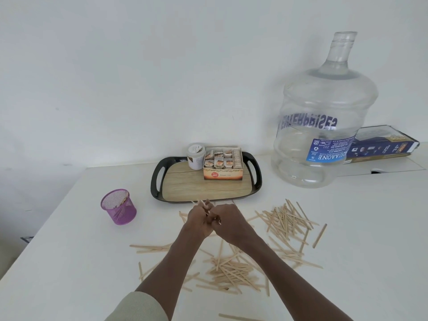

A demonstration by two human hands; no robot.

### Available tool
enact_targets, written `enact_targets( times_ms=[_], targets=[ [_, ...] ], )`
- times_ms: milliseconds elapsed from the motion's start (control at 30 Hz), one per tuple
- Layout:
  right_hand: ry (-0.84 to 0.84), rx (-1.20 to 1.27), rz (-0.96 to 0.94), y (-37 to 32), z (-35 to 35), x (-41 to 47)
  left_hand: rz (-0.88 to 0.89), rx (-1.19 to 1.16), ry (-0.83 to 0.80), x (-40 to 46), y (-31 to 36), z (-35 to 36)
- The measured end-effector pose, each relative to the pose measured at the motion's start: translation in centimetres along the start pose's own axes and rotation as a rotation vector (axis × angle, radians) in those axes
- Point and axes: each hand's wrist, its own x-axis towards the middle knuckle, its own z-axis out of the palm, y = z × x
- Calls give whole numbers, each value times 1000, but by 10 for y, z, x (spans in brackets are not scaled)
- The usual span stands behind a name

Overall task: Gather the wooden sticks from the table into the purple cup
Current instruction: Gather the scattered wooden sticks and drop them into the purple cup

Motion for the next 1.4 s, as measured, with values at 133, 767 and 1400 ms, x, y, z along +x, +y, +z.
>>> enact_targets(
  times_ms=[133, 767, 1400],
  targets=[
    [253, 236, 143, 1, 4, -10, 121, 6, 62, -8, -1, 12],
    [127, 1957, 773, -11, 7, -3, 578, 515, -50, -64, -28, 32],
    [101, 894, 293, -32, -22, 32, 745, 875, 63, -70, -5, -4]
  ],
)
